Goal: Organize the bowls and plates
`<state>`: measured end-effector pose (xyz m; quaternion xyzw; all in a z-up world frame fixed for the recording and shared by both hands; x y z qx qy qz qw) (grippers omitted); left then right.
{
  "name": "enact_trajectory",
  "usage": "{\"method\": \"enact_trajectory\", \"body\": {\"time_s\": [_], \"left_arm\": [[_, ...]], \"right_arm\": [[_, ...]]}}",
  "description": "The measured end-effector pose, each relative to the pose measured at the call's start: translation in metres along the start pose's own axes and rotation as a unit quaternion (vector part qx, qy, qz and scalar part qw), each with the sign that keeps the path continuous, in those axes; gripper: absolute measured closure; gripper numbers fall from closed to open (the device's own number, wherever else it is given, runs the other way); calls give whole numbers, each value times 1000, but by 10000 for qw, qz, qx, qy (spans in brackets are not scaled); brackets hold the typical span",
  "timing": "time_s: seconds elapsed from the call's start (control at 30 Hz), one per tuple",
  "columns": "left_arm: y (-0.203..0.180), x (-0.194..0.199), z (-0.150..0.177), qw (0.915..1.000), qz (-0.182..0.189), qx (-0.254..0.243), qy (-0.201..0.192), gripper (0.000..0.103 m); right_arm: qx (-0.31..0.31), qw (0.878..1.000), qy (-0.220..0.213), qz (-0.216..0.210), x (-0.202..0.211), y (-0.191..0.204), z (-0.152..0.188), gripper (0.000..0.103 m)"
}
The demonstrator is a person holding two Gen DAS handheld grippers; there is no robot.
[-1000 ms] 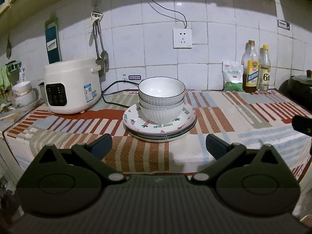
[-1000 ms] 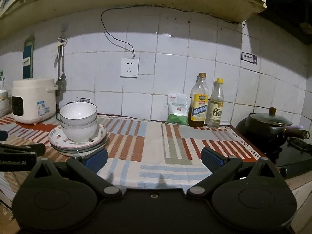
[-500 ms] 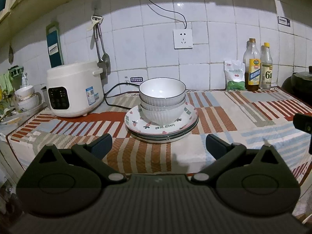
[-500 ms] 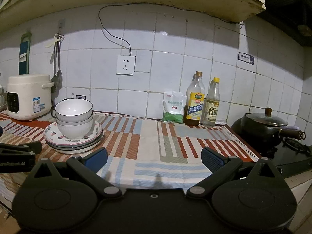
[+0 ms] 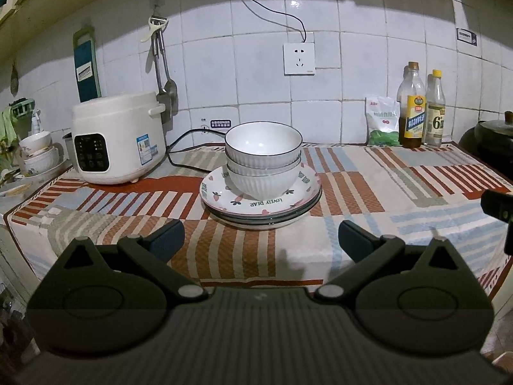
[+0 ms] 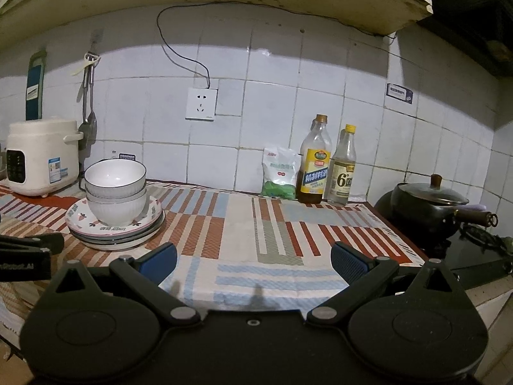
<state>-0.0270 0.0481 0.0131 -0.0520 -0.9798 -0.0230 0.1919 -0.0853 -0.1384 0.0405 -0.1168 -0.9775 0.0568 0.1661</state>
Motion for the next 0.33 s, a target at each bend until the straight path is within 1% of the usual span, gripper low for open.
{"method": "enact_trajectory", "body": {"time_s": [0.33], "left_arm": [[-1, 2, 2, 10000, 55, -4, -43, 0]], "right_arm": [[-17, 10000, 30, 67, 2, 0, 1, 0]]}}
Point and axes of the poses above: each gripper's, at about its wrist camera, not at the fingertips, and x roughly against the way its jaws point, y to its left, z to its underside, the point moved 3 cm from there along -x, roughly the way its jaws point, and after that the axes turned 3 degrees about x, right-handed, at the moved point
